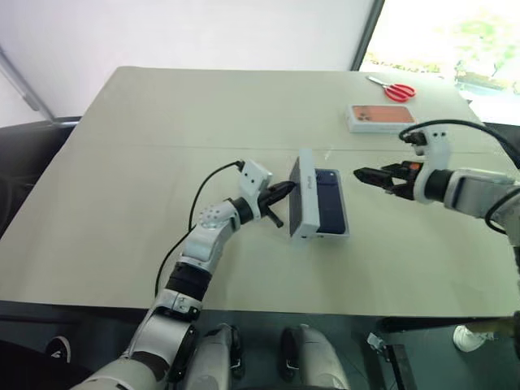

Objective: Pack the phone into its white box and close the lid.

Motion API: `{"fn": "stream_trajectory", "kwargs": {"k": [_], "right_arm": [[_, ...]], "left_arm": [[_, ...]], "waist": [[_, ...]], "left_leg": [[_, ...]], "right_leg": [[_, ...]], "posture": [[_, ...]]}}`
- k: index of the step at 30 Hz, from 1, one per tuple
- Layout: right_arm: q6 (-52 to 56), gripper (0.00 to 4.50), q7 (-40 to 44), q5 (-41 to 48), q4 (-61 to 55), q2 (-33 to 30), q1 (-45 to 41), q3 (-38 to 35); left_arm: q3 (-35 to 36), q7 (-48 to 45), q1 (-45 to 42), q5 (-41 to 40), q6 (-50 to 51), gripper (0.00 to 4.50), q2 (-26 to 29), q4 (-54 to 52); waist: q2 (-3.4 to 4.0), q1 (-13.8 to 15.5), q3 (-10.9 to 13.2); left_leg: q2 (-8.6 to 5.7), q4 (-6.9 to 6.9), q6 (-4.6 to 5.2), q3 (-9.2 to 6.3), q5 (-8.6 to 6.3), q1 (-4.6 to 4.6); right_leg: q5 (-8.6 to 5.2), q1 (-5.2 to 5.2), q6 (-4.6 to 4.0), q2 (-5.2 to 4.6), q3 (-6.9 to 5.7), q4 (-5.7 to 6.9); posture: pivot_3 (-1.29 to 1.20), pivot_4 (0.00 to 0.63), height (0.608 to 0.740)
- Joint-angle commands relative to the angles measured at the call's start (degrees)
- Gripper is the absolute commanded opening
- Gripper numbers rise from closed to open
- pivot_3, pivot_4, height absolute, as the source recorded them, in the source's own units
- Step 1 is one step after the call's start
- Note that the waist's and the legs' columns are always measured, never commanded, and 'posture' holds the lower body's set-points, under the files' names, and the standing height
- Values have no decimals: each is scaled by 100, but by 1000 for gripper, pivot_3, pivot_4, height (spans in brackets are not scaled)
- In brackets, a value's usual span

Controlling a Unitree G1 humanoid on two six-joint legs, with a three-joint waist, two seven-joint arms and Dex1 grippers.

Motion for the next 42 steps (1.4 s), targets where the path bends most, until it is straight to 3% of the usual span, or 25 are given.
{"fn": "stream_trajectory", "kwargs": {"k": [1,7,8,14,21,34,42], "right_arm": [[-264,3096,495,-590,-419,-57,336,-98],[-859,179,918,-1998,-840,-40,558,335],[-900,79,957,-2153,-804,15,527,362],[-999,79,1210,-2744,-670,475,274,454],[-1022,79,1479,-3077,-586,871,217,440],[-897,79,1695,-3543,-730,1143,318,343],[-731,79,1615,-3669,-911,1246,494,194]], "left_arm": [[-127,-67,-196,126,-302,0,-168,198],[-153,-183,-174,219,-466,0,-113,276],[-111,-201,-167,189,-424,0,-76,237],[89,-163,-18,101,-167,0,260,-183],[140,7,511,-165,1217,0,541,-1134],[-79,-166,-13,-68,996,0,-51,59],[-42,-133,-252,-94,875,0,-307,247]], "waist": [[-2,27,1],[-2,90,1],[-2,98,1],[-2,107,1],[-1,112,0],[-1,109,0],[-1,121,0]], "left_leg": [[0,2,0,0,0,0],[0,6,0,2,0,0],[0,6,-1,2,0,1],[0,8,-11,1,6,0],[-1,10,-30,1,18,0],[-3,11,-30,1,17,2],[-4,18,-28,-1,16,3]], "right_leg": [[0,0,0,-1,0,0],[0,-1,0,-5,0,0],[0,-1,0,-5,0,0],[1,0,-1,-6,-1,1],[1,3,-1,-8,-2,2],[1,5,-1,-7,-3,4],[1,9,-1,-10,-4,5]], "posture": [[0,150,738],[0,150,738],[0,150,738],[0,150,738],[0,150,738],[0,150,738],[0,150,738]]}}
